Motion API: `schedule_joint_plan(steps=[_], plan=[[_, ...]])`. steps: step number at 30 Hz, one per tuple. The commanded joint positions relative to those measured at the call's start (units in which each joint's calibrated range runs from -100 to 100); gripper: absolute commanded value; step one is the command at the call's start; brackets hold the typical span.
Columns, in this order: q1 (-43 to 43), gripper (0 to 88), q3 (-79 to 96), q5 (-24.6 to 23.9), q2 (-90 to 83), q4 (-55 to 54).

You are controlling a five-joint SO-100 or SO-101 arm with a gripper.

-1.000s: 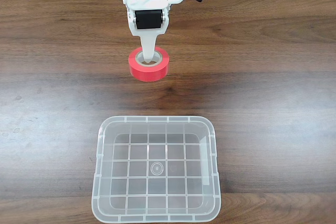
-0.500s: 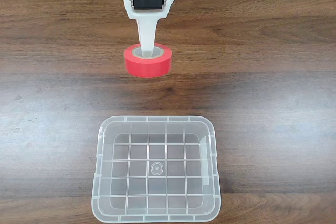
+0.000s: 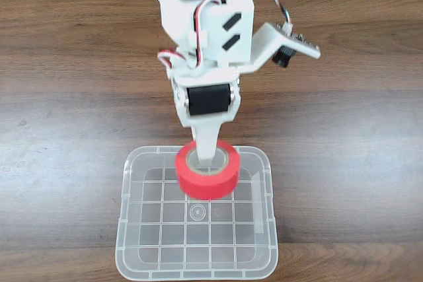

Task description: Grab the tape and place it in the box.

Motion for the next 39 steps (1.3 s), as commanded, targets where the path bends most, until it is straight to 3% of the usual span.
schedule_joint_plan(steps=[1, 11, 20, 26, 39], plan=[[-0.21, 5.0, -23.12, 0.06, 13.71, -0.68], [-0.29, 5.6, -30.48, 0.11, 27.47, -0.68], [-0.29, 6.5, -30.39, 0.17, 28.35, -0.68], [-0.14, 17.8, -30.30, 0.27, 28.43, -0.60], [0.30, 17.8, -30.39, 0.01, 27.87, 0.09]])
